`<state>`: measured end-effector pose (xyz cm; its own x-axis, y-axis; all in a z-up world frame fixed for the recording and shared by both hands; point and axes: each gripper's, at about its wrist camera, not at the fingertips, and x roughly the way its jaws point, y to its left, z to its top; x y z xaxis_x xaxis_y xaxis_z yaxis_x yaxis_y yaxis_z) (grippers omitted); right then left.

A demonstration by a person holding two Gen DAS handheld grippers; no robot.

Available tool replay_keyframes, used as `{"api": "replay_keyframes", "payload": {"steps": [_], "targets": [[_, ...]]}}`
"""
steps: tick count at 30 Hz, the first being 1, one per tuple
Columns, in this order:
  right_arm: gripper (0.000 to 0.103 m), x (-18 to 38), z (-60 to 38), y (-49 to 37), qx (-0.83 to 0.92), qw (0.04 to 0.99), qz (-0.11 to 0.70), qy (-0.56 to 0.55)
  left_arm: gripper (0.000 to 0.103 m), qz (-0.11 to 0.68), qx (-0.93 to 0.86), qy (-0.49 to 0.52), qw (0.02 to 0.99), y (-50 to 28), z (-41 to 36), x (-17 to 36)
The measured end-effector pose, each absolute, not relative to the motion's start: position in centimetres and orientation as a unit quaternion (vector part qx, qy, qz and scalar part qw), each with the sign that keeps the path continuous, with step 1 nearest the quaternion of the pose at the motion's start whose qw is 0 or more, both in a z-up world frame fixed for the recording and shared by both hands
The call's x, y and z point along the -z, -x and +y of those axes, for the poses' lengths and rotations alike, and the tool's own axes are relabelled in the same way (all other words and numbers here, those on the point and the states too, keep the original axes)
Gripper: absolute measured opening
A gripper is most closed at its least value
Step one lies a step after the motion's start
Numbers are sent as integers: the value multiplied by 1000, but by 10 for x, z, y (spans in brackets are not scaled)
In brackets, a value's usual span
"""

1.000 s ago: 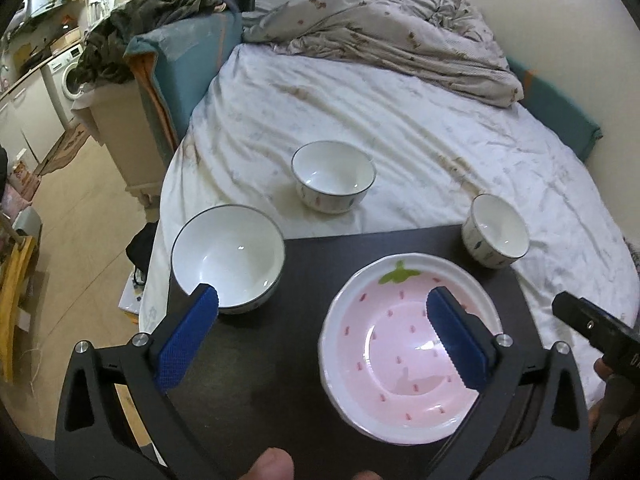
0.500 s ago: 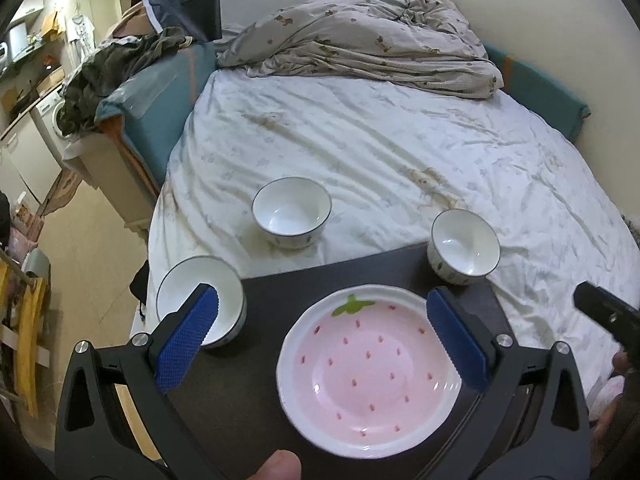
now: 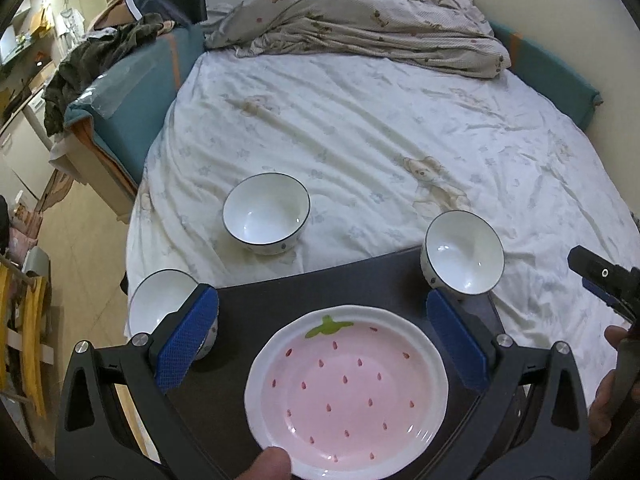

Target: Organize plates and bowls

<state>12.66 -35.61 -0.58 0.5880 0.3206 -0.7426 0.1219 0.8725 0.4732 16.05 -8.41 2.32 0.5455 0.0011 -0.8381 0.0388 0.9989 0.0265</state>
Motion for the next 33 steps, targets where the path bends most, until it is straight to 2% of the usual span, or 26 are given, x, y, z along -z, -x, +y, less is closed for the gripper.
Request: {"api": "replay_keyframes", "payload": {"steps": [8, 20, 22, 26, 30, 33], "targets": [[103, 24, -368, -164, -38, 849, 469, -239, 103, 514, 14, 1, 858, -196, -94, 6], [101, 76, -376, -200, -28, 795, 549, -257, 101, 560, 29, 8, 828, -242, -127, 53], [87, 83, -374, -203, -31, 788, 560, -254, 92, 568, 36, 14, 822, -248, -134, 60], [74, 94, -371, -207, -30, 777, 578, -249, 82, 586, 49, 19, 809, -259, -149, 75], [63, 97, -367, -211, -37, 775, 583, -242, 64, 601, 53, 16, 797, -266, -164, 87], [50, 103, -363, -213, -40, 769, 593, -235, 58, 609, 56, 18, 791, -269, -170, 95]]}}
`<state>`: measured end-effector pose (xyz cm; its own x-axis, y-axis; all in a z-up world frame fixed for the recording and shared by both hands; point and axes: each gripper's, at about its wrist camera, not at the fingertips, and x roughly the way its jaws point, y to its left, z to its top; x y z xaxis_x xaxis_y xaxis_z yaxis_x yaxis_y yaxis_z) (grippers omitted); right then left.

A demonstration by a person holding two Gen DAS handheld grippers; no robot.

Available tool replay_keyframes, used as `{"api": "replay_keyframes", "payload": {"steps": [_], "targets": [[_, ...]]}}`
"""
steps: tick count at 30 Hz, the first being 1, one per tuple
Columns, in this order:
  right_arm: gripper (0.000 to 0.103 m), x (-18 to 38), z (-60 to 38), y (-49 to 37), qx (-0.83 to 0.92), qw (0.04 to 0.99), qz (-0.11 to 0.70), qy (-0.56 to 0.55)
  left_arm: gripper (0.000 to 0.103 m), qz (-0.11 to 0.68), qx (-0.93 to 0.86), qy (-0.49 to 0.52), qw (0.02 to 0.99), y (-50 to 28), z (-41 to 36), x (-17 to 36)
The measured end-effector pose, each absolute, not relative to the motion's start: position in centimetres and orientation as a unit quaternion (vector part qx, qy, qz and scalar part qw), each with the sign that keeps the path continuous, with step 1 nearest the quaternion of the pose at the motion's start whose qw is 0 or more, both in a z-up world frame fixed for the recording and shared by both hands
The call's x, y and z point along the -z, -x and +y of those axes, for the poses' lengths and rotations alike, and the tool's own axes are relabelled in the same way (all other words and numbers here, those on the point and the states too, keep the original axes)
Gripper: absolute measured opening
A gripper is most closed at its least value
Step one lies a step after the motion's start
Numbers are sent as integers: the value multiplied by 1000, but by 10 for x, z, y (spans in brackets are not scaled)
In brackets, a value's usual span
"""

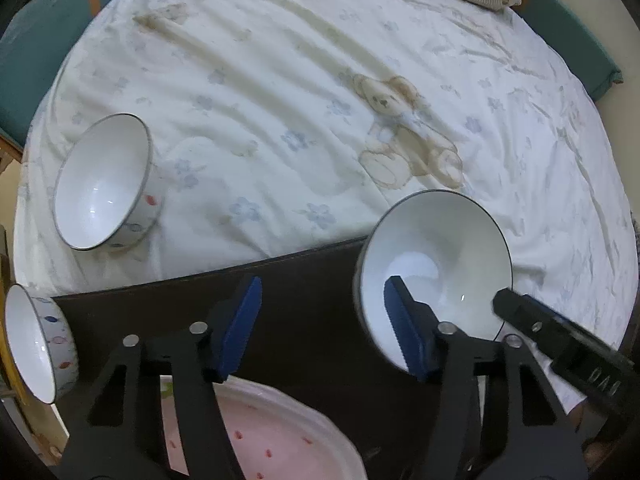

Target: Organize plates and bowls

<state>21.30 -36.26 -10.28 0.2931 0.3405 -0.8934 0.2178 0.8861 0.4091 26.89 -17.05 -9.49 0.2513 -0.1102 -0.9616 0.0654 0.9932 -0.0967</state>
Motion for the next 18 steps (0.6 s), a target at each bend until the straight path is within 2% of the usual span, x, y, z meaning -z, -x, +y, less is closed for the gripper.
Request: {"api": "replay_keyframes", "payload": {"steps": [2, 4, 7, 11, 13, 18], "targets": [[44, 106, -360, -214, -42, 766, 598, -233, 51, 613, 56, 21, 788, -271, -175, 100], [39, 109, -358, -214, -46, 763, 602, -231, 36, 621, 57, 25, 782, -272, -177, 105], [35, 110, -356, -215, -48, 762, 604, -228, 30, 631, 58, 25, 773, -274, -182, 114], [26, 111, -352, -216, -57, 758, 610, -223, 15, 646, 58, 16, 761, -276, -187, 123], [17, 111, -349, -218, -65, 757, 612, -221, 13, 651, 57, 16, 756, -276, -190, 125], [17, 113, -347, -221, -64, 756, 614, -218, 9, 650, 48, 1, 758, -277, -195, 126]]}}
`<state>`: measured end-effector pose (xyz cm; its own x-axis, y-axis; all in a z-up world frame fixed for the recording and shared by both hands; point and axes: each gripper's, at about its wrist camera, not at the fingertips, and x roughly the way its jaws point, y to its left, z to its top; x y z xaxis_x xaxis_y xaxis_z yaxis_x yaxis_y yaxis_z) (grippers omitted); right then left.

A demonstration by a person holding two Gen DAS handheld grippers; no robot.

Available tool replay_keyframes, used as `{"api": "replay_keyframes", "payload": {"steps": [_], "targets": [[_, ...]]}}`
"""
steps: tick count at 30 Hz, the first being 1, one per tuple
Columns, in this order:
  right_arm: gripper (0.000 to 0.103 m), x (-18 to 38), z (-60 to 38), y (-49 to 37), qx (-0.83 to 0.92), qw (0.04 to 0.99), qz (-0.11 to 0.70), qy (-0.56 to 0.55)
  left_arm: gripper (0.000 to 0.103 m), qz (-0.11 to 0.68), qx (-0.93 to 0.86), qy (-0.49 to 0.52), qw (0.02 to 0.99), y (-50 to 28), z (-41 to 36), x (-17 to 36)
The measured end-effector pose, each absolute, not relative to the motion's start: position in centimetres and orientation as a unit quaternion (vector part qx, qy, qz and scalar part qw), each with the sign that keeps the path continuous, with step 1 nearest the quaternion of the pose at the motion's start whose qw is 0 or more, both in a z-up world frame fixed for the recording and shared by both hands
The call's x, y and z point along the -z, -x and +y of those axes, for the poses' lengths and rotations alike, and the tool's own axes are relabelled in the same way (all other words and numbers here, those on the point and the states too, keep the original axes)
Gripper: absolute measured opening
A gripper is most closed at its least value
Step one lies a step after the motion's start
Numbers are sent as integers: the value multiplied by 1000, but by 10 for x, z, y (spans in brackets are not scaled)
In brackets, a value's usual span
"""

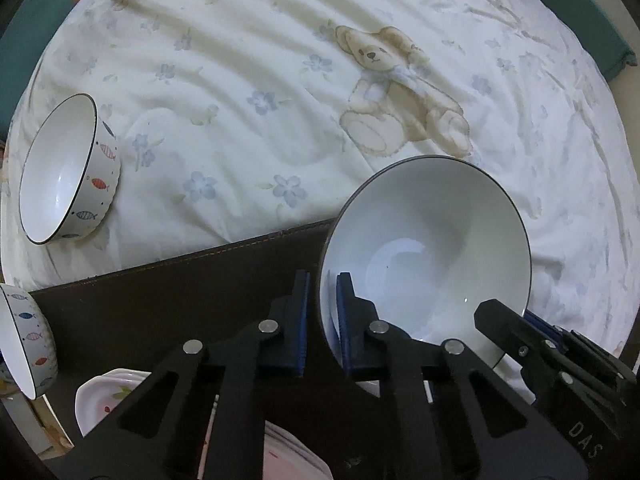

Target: Organize plates and bowls

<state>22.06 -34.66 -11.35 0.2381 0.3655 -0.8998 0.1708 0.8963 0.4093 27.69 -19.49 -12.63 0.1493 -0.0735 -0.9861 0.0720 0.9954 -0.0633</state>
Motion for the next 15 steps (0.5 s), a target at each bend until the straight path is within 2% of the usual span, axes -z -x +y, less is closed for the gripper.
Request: {"api": "replay_keyframes", "payload": {"steps": [15], "targets": [[16, 106, -341, -216, -74, 764, 609, -202, 8, 644, 27, -23, 765, -266, -209, 108]]}}
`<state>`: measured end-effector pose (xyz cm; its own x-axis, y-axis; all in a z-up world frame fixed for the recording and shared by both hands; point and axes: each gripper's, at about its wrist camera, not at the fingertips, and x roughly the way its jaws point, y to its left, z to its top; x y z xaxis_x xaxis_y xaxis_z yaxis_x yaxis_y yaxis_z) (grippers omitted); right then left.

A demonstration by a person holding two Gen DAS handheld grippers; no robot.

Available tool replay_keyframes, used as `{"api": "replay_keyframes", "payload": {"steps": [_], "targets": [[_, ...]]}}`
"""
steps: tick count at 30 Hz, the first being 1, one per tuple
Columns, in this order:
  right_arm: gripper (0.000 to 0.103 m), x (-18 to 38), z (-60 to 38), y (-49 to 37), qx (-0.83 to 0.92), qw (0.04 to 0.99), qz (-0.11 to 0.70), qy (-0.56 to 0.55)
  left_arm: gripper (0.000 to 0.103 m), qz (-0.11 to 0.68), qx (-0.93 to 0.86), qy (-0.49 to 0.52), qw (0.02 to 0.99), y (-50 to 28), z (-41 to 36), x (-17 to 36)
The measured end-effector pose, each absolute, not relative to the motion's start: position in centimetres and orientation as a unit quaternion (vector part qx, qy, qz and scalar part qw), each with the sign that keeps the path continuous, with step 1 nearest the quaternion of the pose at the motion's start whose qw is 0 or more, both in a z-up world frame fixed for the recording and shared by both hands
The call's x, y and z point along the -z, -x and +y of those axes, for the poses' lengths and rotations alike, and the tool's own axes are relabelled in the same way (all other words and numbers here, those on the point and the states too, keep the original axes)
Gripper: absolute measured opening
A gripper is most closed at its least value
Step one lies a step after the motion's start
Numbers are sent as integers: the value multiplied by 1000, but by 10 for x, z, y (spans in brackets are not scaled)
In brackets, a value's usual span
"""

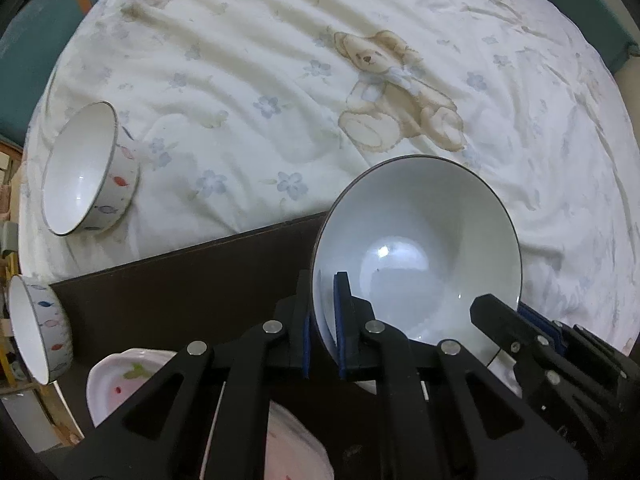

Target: Organize plates and bowls

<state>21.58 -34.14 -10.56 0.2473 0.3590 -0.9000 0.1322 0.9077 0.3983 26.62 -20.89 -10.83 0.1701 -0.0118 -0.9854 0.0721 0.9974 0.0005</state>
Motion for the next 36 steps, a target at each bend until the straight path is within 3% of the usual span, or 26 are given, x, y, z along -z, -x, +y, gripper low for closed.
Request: {"api": "replay_keyframes", "payload": {"steps": [21, 36], "targets": [[16, 40, -296, -170, -143, 802, 555, -168, 10, 606, 28, -11, 795, -212, -151, 44], [16, 44, -232, -119, -181, 797, 564, -118, 11, 589, 24, -24, 807, -144, -93, 39]]}}
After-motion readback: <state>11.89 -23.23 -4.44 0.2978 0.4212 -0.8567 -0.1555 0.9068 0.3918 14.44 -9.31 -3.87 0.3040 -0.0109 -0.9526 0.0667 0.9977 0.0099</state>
